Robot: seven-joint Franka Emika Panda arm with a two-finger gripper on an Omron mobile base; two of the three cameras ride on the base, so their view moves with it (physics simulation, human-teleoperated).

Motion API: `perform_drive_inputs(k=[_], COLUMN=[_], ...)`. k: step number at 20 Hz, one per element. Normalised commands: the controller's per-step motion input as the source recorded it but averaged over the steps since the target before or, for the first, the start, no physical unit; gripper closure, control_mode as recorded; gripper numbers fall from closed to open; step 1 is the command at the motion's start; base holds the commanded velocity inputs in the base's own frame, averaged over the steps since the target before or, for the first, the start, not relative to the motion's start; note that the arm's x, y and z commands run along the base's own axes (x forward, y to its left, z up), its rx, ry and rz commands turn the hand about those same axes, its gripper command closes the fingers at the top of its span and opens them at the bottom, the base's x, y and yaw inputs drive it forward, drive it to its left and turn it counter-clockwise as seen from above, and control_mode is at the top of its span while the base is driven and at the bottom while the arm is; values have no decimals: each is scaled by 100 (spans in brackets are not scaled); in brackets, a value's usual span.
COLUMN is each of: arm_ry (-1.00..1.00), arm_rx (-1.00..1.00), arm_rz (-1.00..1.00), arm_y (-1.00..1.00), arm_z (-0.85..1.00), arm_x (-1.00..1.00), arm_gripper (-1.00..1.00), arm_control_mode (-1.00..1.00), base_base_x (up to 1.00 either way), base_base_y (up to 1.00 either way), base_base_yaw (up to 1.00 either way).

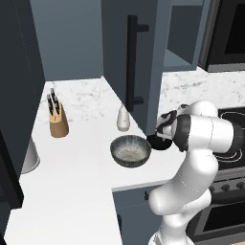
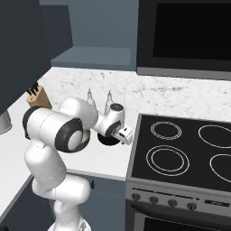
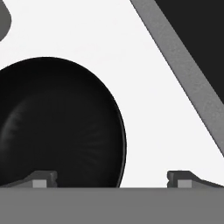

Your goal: Pick up the bowls on the counter and stack them on top of one another in the open cabinet. Place the smaller bowl on top of the larger bowl.

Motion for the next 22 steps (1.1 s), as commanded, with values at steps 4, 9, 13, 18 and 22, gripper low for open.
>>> perform_drive_inputs(k=[4, 9, 13, 18, 22], arm_ry=[0, 0, 0, -7, -14], arm_rx=[0, 0, 0, 5, 11], arm_rz=[0, 0, 0, 0, 0], arm_y=[0, 0, 0, -2, -2], arm_z=[-29, -14, 0, 29, 97], arm_x=[23, 7, 0, -1, -19], arm_gripper=[-100, 100, 100, 100, 100], arm_control_mode=[-100, -100, -100, -100, -100], base_base_x=[0, 0, 0, 0, 0], base_base_y=[0, 0, 0, 0, 0], base_base_yaw=[0, 0, 0, 0, 0])
